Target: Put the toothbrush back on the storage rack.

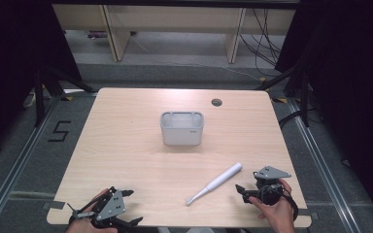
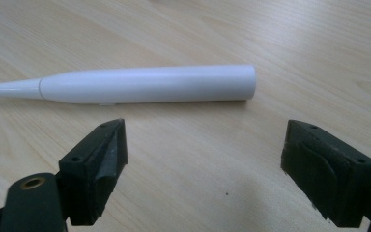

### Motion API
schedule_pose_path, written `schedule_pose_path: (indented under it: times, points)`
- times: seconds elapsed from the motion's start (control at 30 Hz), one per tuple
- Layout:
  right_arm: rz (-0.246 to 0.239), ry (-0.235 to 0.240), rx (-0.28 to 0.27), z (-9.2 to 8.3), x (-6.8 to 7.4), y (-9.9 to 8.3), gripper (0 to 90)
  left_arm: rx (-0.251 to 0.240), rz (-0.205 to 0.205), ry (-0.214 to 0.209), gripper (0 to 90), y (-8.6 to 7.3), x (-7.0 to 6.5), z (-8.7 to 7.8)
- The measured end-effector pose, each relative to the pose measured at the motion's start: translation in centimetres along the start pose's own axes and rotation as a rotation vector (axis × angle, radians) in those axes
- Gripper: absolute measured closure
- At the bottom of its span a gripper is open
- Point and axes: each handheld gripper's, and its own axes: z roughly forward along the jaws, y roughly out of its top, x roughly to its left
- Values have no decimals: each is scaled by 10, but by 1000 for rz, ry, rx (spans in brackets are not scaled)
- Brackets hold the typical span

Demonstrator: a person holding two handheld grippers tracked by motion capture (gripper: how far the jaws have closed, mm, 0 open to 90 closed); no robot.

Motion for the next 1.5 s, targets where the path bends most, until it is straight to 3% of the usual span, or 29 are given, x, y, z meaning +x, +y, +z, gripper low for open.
schedule_pose_path:
  times: [0.13,0.23,0.33,0.43,0.47,0.5,0.6,0.63,0.7,0.77,1.07,1.1,1.13,1.2,1.23,1.27,1.33,1.37,1.5]
  points:
    - [11,0,1,0,2,0,180,-29,-18,-10,148,0,-2,1]
    - [-24,6,-12,1,0,0,181,-3,-7,-19,148,0,0,0]
    - [-19,-8,-3,-1,2,1,186,-12,-13,-17,148,0,-1,0]
    - [-33,22,4,0,2,2,188,-7,0,10,147,0,0,0]
    - [-41,8,-1,-1,2,2,188,-10,-13,-15,147,0,-1,0]
    - [-5,7,-5,-1,5,1,189,-12,-15,-17,147,0,-1,0]
    - [-25,5,-1,-1,6,3,192,-4,-7,-19,148,0,0,0]
    - [-59,1,-9,0,4,3,194,-4,-7,-19,148,0,0,0]
    - [-74,-9,0,1,6,4,196,4,-6,-18,148,0,0,0]
    - [-135,-13,-2,0,6,6,207,-11,-16,-16,148,-1,-1,1]
    - [-199,4,4,2,14,15,252,3,-8,-17,148,0,0,0]
    - [-177,4,13,2,16,15,270,-4,-17,-21,147,-1,-1,0]
    - [-196,0,3,2,14,16,303,-7,-13,-6,148,-1,-1,1]
    - [-179,7,7,3,16,17,329,-2,-4,-7,148,-1,0,1]
    - [-205,12,0,4,14,19,373,-8,-13,-13,147,-1,0,1]
    - [-178,13,10,2,15,20,409,5,-9,-13,147,0,0,0]
    - [-204,4,-11,3,14,21,419,1,-11,-12,148,-1,-1,1]
    - [-202,15,-13,4,14,23,513,1,-4,-5,148,-1,0,1]
    - [-198,6,-15,7,13,26,611,1,-11,-14,148,-1,0,0]
